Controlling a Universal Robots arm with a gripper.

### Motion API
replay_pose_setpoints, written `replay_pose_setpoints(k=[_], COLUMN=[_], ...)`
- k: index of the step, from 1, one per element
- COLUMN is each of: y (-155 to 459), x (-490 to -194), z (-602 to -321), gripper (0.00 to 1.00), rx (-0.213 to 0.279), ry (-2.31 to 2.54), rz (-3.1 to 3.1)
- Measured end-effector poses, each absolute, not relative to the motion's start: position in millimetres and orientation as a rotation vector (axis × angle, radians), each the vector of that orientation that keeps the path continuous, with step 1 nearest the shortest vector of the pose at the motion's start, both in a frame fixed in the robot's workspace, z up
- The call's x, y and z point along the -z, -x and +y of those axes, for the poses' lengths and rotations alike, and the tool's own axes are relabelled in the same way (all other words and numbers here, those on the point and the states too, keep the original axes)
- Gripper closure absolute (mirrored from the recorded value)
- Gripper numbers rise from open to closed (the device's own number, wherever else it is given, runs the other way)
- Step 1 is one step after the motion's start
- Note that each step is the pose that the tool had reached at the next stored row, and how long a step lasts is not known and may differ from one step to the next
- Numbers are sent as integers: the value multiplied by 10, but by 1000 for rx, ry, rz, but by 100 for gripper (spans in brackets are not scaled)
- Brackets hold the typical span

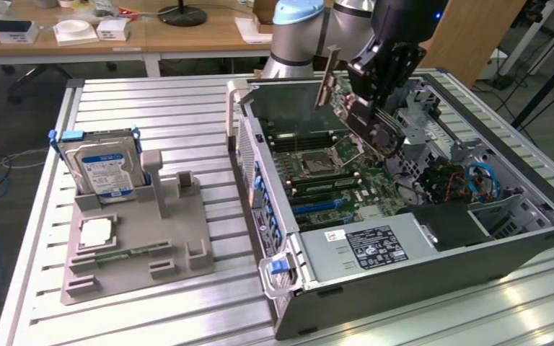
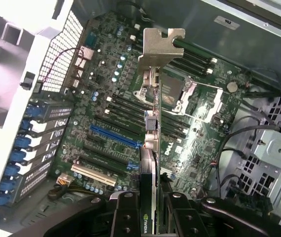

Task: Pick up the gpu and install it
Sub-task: 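Insert the gpu into the slot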

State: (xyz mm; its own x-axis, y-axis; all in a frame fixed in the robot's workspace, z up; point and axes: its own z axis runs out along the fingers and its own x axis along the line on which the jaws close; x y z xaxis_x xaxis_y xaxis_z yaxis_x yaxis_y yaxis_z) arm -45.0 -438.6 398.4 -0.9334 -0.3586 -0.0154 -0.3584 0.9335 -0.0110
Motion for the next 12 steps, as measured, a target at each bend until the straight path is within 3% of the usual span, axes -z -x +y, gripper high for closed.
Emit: replay_pose_setpoints(k=[12], y=[450], x=[-3958], z=[-4384], gripper=[74], rx=[9], ry=[693], rz=[3046])
